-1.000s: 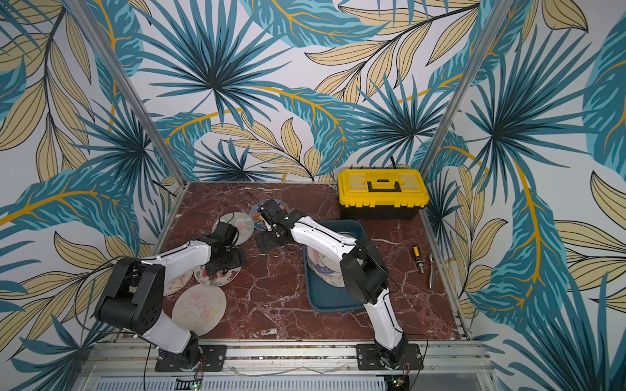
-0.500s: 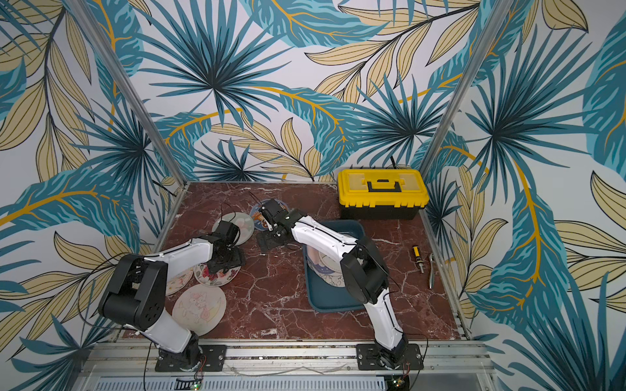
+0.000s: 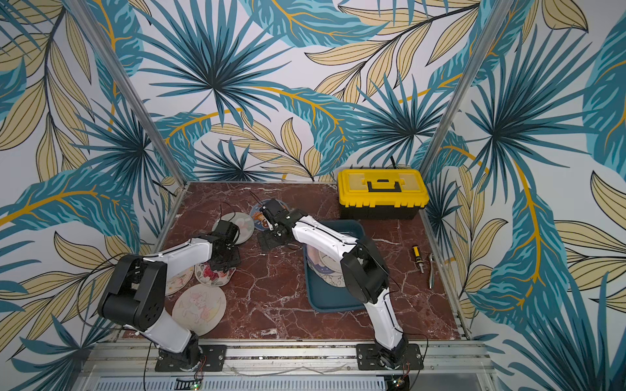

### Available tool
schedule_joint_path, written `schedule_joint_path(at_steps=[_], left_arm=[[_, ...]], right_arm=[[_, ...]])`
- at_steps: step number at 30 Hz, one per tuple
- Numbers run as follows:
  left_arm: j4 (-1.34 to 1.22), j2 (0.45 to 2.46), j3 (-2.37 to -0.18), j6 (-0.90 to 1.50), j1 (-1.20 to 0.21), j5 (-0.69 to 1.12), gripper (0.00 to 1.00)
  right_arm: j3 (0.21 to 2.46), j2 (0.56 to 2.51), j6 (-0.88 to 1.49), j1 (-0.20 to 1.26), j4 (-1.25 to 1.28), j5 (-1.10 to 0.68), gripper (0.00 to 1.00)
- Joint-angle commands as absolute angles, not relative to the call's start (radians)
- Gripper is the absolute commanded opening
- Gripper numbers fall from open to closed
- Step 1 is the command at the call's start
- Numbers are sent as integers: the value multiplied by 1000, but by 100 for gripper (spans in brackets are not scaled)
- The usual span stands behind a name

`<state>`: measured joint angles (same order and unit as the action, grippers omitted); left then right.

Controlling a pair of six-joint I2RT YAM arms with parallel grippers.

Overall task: Put the coasters into the storage box
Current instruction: Pick up the coaster from the center of the board, then place the coaster in the storage box.

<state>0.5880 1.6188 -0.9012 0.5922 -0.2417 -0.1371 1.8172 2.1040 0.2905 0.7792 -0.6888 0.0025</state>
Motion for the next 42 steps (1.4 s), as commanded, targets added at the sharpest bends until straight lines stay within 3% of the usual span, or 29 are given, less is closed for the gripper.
schedule_joint_path(at_steps=[1,8,42], left_arm=[[586,1578,-885,582,-248,-115,18],[584,1539,-877,563,-265,-110,0],[376,1337,-833,434,-501,34,0]], right_arm=[[1798,2106,280,778,-687,-5,97],[1802,2106,279,777,-684,-24,97],[1815,2042,391,762,-622,-43,94]])
